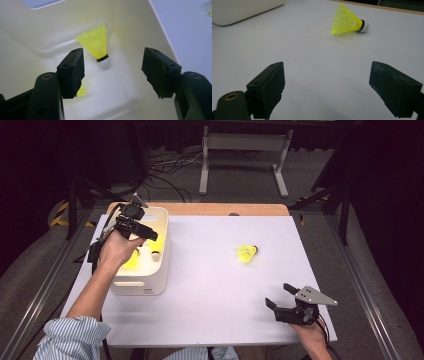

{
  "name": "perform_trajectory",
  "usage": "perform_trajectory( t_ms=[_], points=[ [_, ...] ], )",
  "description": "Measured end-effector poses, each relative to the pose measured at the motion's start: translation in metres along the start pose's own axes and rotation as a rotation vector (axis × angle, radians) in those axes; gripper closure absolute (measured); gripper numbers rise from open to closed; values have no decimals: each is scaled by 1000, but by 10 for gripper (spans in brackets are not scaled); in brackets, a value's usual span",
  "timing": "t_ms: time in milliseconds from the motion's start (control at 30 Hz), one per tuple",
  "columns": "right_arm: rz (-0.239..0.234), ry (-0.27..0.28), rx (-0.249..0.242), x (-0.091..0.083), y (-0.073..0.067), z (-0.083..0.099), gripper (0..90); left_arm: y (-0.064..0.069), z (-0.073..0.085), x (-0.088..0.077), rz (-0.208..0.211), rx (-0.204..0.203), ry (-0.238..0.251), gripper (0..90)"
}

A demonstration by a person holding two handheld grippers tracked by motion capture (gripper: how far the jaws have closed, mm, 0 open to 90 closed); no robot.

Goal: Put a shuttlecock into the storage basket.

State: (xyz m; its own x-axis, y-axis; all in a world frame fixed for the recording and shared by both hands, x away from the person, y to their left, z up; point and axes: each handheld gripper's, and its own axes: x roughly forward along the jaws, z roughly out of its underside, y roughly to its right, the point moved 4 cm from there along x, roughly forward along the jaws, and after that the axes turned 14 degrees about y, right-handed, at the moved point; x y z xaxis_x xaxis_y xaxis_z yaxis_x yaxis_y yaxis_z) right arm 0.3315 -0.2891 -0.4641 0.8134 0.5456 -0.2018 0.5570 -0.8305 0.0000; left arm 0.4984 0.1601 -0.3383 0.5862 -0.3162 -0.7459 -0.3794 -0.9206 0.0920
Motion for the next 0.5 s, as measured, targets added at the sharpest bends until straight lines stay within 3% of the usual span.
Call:
perform_trajectory(
  t_ms=[500],
  points=[
    [-5, -2, 4, 0, 0, 0, 138, 19, -7, -2, 26, 32, 22, 342]
  ],
)
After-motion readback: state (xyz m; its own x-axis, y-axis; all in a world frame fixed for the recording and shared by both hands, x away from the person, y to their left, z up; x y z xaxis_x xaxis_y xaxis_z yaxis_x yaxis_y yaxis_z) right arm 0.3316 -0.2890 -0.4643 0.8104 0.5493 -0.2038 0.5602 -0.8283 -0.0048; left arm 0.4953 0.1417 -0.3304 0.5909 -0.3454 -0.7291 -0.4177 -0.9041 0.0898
